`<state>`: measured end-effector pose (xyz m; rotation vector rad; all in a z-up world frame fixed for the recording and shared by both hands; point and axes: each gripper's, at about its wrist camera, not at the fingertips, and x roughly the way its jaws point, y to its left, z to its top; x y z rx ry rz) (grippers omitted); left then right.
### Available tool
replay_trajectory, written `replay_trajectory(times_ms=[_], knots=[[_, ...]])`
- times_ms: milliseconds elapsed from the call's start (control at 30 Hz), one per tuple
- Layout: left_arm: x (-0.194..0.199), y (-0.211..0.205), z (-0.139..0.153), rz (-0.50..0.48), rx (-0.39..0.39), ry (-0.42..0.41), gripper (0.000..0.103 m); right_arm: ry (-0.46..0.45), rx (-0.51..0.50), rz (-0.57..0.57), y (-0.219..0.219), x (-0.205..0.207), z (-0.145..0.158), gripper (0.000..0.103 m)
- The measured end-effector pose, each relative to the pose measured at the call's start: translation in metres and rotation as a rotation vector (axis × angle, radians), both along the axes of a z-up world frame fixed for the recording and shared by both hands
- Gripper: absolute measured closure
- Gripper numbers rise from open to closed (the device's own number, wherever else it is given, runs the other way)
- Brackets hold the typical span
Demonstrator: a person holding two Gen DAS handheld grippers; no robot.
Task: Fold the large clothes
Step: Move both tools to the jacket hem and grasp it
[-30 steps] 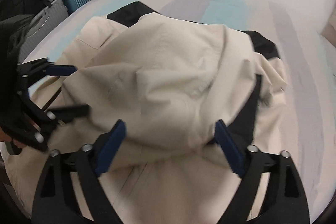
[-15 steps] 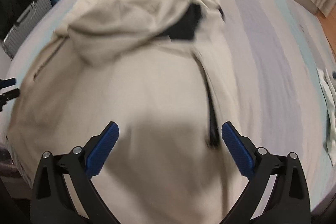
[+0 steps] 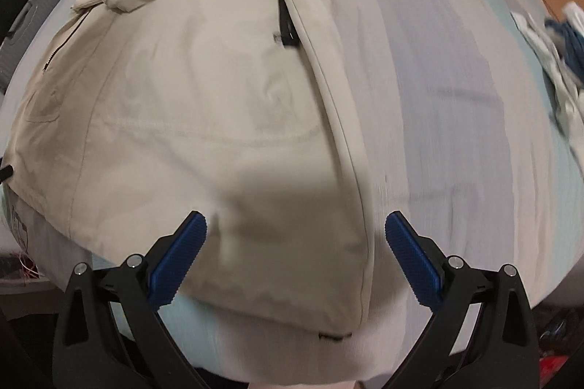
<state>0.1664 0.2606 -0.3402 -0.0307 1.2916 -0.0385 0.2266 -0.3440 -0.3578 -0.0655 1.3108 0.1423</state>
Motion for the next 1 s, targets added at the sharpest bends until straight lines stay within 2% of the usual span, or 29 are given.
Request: replay_trajectory(times_ms=[200, 300, 500, 567, 667, 800, 867, 1000], knots=[[0.000, -0.005, -0.004, 0.019, -0.039, 0.021, 0.006, 0.041, 0.044, -0.063, -0.007, -0.012, -0.015, 0.008], [0.000, -0.005, -0.007, 0.014, -0.045, 0.026, 0.006, 0.032, 0.006, -0.072, -0.008, -0.018, -0.019, 0.008], [0.000, -0.001, -0.011, 0.019, -0.083, 0.013, 0.007, 0.038, 0.078, -0.174, -0.026, -0.039, -0.035, 0.011], [-0.001, 0.000, -0.010, 0.013, -0.081, 0.011, 0.008, 0.030, 0.098, -0.190, -0.028, -0.044, -0.036, 0.019], [-0.001, 0.002, -0.008, 0.017, -0.090, 0.008, 0.013, 0.025, 0.125, -0.220, -0.031, -0.048, -0.036, 0.027], [-0.002, 0.004, -0.004, 0.025, -0.111, 0.008, 0.030, 0.024, 0.161, -0.275, -0.042, -0.046, -0.036, 0.039], [-0.004, 0.006, -0.001, 0.032, -0.113, 0.006, 0.035, 0.025, 0.172, -0.286, -0.050, -0.047, -0.033, 0.051], [-0.005, 0.010, 0.006, 0.050, -0.110, 0.004, 0.048, 0.024, 0.156, -0.264, -0.047, -0.051, -0.024, 0.063]])
